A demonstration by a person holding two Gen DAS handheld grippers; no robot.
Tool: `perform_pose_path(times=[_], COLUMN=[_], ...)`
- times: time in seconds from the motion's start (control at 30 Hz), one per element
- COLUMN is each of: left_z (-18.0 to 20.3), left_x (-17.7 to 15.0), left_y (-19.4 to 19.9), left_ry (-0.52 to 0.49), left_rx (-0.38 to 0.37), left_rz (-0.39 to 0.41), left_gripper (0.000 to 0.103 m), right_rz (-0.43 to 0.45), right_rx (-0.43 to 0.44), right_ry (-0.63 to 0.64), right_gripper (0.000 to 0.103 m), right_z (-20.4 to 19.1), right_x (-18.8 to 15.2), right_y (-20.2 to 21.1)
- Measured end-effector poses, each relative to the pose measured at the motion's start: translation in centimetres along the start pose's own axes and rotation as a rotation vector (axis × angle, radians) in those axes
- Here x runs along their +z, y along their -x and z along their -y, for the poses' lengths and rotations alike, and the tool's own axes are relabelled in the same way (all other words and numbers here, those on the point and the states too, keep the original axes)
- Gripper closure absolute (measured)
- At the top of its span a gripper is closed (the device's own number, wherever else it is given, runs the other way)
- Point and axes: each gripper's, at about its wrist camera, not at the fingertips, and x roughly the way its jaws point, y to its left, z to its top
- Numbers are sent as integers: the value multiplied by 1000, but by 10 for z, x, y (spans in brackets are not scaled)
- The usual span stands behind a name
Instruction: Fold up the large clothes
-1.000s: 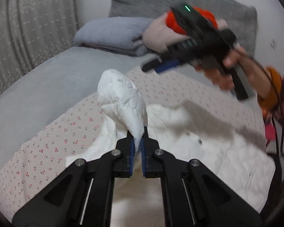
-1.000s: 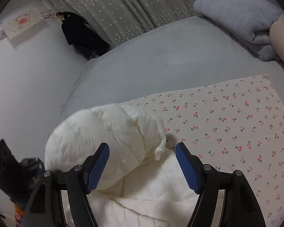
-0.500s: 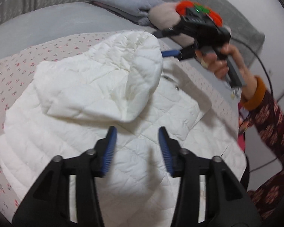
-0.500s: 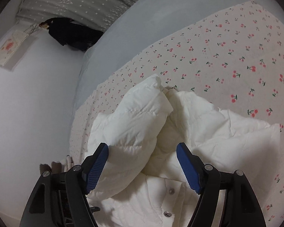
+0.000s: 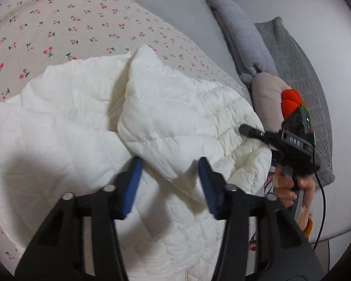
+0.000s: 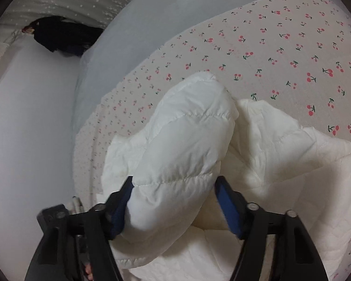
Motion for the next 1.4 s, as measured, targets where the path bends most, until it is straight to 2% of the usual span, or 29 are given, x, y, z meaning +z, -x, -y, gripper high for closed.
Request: perform_pose_path(times=[0.07, 0.17, 0.23, 0.27, 0.33, 0.4, 0.53, 0.6, 0.63, 0.77, 0.83, 0.97, 1.1, 1.13, 1.2, 1.23, 1.27, 1.33, 1.4], left_z=[10, 42, 56, 56, 53, 42, 6, -2, -1, 26, 44, 79, 108, 112, 119, 120, 121, 125, 126], left_x=[3, -6, -20, -26, -47, -64, -98, -107, -108, -104, -99, -72, -64, -66, -64, -60, -55, -48, -40], left_y=[-3, 26, 53, 63, 79, 79, 49, 42, 45, 71, 74, 51, 60, 64, 67, 67, 65, 67, 52], left_ry=[-11, -130, -207, -222, -254, -271, -261, -250, -242, -274, -319, -351, -338, -348, -368, -356, -334, -331, -374], left_rx=[22, 35, 46, 42, 83, 139, 248, 269, 267, 241, 284, 300, 227, 238, 268, 286, 285, 190, 200], left_rz=[24, 140, 222, 247, 279, 256, 136, 125, 145, 284, 323, 312, 344, 366, 417, 416, 402, 413, 439], left_gripper=[96, 98, 98, 98, 98, 98, 97, 95, 94, 93, 93, 93, 93, 92, 82, 78, 78, 76, 70], right_rz=[44, 139, 197, 212, 231, 225, 165, 152, 164, 201, 209, 225, 234, 234, 228, 227, 226, 230, 234], right_rx=[4, 48, 99, 119, 145, 133, 48, 22, 17, -8, -39, -110, -154, -157, -166, -173, -181, -198, -201], right_ry=[76, 169, 225, 245, 270, 271, 239, 224, 228, 270, 297, 353, 402, 412, 434, 444, 451, 465, 467], right_gripper=[90, 94, 94, 94, 94, 94, 94, 95, 95, 95, 94, 94, 94, 94, 94, 94, 94, 94, 93], right_z=[-3, -18, -27, -29, -25, -14, 16, 28, 31, 29, 23, 13, -1, -5, -8, -8, -10, -17, -21], right_x=[-16, -38, -61, -74, -102, -129, -160, -168, -171, -176, -178, -186, -195, -197, -199, -199, -201, -206, -199], right_y=[8, 38, 60, 66, 70, 59, 13, -5, -9, -9, -10, -14, -14, -16, -17, -16, -16, -16, -18])
